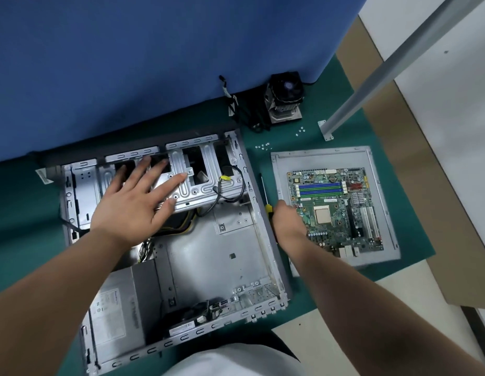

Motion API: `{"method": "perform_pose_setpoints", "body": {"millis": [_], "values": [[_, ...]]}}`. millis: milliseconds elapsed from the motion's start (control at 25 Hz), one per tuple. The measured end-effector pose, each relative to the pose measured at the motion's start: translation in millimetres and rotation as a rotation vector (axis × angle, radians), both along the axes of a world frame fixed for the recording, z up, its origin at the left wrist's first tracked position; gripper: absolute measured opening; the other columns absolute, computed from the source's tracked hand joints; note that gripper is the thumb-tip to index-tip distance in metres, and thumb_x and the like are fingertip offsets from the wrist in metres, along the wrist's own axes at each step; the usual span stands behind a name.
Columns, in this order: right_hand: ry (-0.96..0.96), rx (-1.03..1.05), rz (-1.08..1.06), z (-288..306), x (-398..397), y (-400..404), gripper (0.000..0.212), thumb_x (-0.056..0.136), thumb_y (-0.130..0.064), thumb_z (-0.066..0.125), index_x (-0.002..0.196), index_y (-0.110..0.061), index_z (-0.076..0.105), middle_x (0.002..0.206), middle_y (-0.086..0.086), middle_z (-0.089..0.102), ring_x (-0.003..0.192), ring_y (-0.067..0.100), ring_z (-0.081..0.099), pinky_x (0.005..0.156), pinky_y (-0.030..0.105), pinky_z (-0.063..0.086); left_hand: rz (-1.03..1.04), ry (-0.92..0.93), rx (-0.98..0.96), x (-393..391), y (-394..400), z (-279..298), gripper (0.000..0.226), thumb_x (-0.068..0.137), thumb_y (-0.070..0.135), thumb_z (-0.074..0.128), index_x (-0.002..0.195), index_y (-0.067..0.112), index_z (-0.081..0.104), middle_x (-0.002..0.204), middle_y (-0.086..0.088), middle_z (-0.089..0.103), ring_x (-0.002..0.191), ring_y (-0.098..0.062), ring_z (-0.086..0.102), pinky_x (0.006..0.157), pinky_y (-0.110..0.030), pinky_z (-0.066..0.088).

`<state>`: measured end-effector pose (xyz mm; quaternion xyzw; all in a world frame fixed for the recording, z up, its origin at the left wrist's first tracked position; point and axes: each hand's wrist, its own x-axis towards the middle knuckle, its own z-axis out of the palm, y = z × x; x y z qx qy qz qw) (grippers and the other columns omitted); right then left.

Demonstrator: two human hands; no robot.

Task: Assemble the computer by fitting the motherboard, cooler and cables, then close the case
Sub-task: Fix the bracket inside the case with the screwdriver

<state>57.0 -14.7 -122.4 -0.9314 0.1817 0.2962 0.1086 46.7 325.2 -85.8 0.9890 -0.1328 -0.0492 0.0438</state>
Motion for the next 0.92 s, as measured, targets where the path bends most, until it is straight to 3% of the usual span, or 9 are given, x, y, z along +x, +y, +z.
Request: {"method": "perform_pose_setpoints", "body": {"millis": [160, 320, 400, 440, 560, 680, 760, 800, 920], "values": [[-0.041, 0.091, -0.045, 14, -7, -9, 0.022, 0.104, -0.022, 0.047, 0.12, -0.011, 0.057, 0.11, 0.011, 0.065, 0.097, 0.031, 0.064, 0.083, 0.041, 0.055, -0.003, -0.01, -0.006, -1, 1, -3, 0.052, 0.105, 0.061, 0.011, 0.157, 0.059, 0.008, 0.169, 0.007, 0.023, 0.159, -0.02, 0.006, 0.126, -0.052, 0.01], [-0.353, 0.334, -0.152, 49, -21, 9, 0.044, 0.106, -0.054, 0.032, 0.106, -0.019, 0.058, 0.094, 0.001, 0.067, 0.089, 0.022, 0.067, 0.066, 0.029, 0.048, -0.006, 0.019, -0.022, 2, 2, -1, 0.051, 0.104, 0.064, 0.007, 0.155, 0.063, 0.001, 0.17, 0.008, 0.02, 0.159, -0.018, 0.0, 0.126, -0.051, 0.004], [-0.42, 0.409, -0.058, 61, -37, 36, 0.057, 0.104, -0.06, 0.027, 0.131, -0.018, 0.055, 0.123, 0.005, 0.065, 0.109, 0.024, 0.064, 0.087, 0.037, 0.054, -0.005, 0.05, -0.026, -1, 3, 3, 0.051, 0.103, 0.065, 0.004, 0.153, 0.064, -0.002, 0.171, 0.01, 0.014, 0.159, -0.016, -0.004, 0.126, -0.051, 0.002], [-0.415, 0.359, 0.011, 61, -44, 47, 0.062, 0.104, -0.059, 0.028, 0.145, -0.015, 0.044, 0.141, 0.009, 0.056, 0.119, 0.029, 0.06, 0.097, 0.043, 0.051, -0.012, 0.064, -0.033, -3, 2, 6, 0.052, 0.103, 0.065, 0.005, 0.154, 0.064, -0.001, 0.172, 0.01, 0.011, 0.159, -0.016, -0.004, 0.126, -0.051, 0.001], [-0.44, 0.157, 0.116, 60, -53, 59, 0.059, 0.107, -0.046, 0.033, 0.153, -0.01, 0.027, 0.15, 0.015, 0.045, 0.112, 0.039, 0.064, 0.081, 0.041, 0.046, 0.034, 0.057, -0.23, -17, -5, 16, 0.05, 0.105, 0.058, 0.025, 0.154, 0.051, 0.035, 0.169, 0.008, 0.024, 0.158, -0.019, 0.011, 0.127, -0.051, 0.008], [-0.445, 0.162, 0.091, 62, -49, 57, 0.048, 0.108, -0.038, 0.036, 0.146, -0.009, 0.034, 0.137, 0.018, 0.054, 0.104, 0.042, 0.064, 0.081, 0.047, 0.053, 0.127, -0.058, -0.524, -62, -15, 26, 0.028, 0.101, 0.03, 0.055, 0.125, 0.024, 0.068, 0.14, -0.001, 0.057, 0.137, -0.025, 0.044, 0.115, -0.055, 0.035], [-0.463, 0.139, 0.085, 61, -49, 59, 0.04, 0.107, -0.038, 0.038, 0.134, -0.009, 0.039, 0.122, 0.018, 0.059, 0.097, 0.042, 0.065, 0.076, 0.049, 0.053, 0.047, -0.064, -0.474, -99, -23, 26, 0.022, 0.096, 0.024, 0.057, 0.112, 0.021, 0.071, 0.119, 0.001, 0.064, 0.117, -0.025, 0.057, 0.101, -0.049, 0.045], [-0.475, 0.116, 0.09, 61, -49, 61, 0.036, 0.107, -0.038, 0.038, 0.129, -0.009, 0.04, 0.116, 0.018, 0.061, 0.093, 0.041, 0.064, 0.072, 0.046, 0.051, -0.012, -0.017, -0.381, -112, -28, 25, 0.023, 0.094, 0.025, 0.057, 0.112, 0.023, 0.07, 0.119, 0.003, 0.065, 0.116, -0.024, 0.059, 0.099, -0.045, 0.045], [-0.488, 0.071, 0.096, 61, -49, 64, 0.033, 0.107, -0.038, 0.038, 0.122, -0.01, 0.041, 0.11, 0.017, 0.062, 0.089, 0.041, 0.064, 0.066, 0.042, 0.044, -0.069, 0.173, -0.051, -116, -43, 20, 0.041, 0.096, 0.035, 0.054, 0.136, 0.029, 0.057, 0.153, 0.005, 0.049, 0.142, -0.021, 0.045, 0.115, -0.042, 0.031]]}}
